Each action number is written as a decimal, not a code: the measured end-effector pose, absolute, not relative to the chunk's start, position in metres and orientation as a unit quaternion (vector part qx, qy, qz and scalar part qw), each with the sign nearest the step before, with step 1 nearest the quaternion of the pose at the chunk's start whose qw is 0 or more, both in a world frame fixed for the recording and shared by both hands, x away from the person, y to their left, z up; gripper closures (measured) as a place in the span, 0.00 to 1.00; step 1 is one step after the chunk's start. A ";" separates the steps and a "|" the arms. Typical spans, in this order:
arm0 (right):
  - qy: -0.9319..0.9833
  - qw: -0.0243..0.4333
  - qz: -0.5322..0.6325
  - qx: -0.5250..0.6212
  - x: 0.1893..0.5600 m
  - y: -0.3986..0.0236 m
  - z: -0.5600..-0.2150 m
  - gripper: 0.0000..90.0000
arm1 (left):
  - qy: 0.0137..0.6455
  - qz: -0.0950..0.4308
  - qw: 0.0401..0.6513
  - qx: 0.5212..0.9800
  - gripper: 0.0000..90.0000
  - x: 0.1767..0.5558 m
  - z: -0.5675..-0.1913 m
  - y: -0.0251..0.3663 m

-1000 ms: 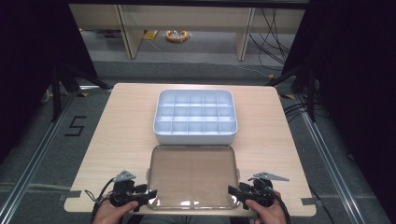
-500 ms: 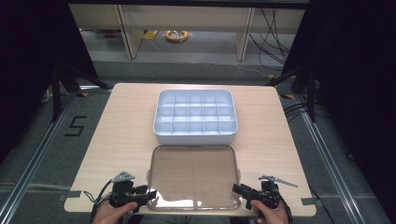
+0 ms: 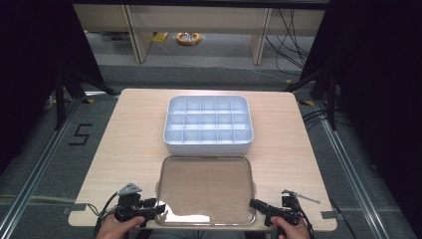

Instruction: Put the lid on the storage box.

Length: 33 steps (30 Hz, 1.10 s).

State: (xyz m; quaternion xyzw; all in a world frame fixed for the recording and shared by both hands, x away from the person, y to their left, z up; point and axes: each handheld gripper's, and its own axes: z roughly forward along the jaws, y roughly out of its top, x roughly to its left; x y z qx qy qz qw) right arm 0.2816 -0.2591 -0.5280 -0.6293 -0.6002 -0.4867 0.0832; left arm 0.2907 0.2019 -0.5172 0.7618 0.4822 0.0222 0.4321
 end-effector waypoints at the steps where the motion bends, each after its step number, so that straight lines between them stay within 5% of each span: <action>1: -0.595 0.088 -0.481 -0.638 0.281 -0.259 -0.527 0.74 | 0.495 0.019 0.427 0.756 0.51 0.289 -0.517 0.201; 4: -0.585 0.118 -0.493 -0.633 0.280 -0.254 -0.527 0.76 | 0.500 0.016 0.419 0.758 0.51 0.286 -0.515 0.199; 6: -0.593 0.104 -0.492 -0.629 0.280 -0.252 -0.525 0.75 | 0.492 0.019 0.411 0.767 0.50 0.287 -0.514 0.200; 7: -0.622 0.060 -0.491 -0.607 0.283 -0.252 -0.527 0.73 | 0.488 0.019 0.408 0.771 0.50 0.286 -0.514 0.200; 8: -0.609 0.086 -0.482 -0.624 0.280 -0.249 -0.521 0.74 | 0.491 0.016 0.415 0.766 0.49 0.286 -0.515 0.200; 10: -0.642 0.039 -0.491 -0.587 0.279 -0.251 -0.520 0.73 | 0.496 0.006 0.421 0.759 0.47 0.287 -0.515 0.200; 19: -0.675 -0.027 -0.525 -0.518 0.266 -0.243 -0.495 0.70 | 0.505 -0.009 0.429 0.749 0.37 0.288 -0.515 0.201; 30: -0.704 -0.062 -0.537 -0.460 0.261 -0.237 -0.484 0.71 | 0.527 -0.011 0.430 0.733 0.33 0.292 -0.515 0.204; 33: -0.706 -0.041 -0.526 -0.473 0.260 -0.233 -0.485 0.72 | 0.530 -0.011 0.425 0.733 0.32 0.292 -0.514 0.204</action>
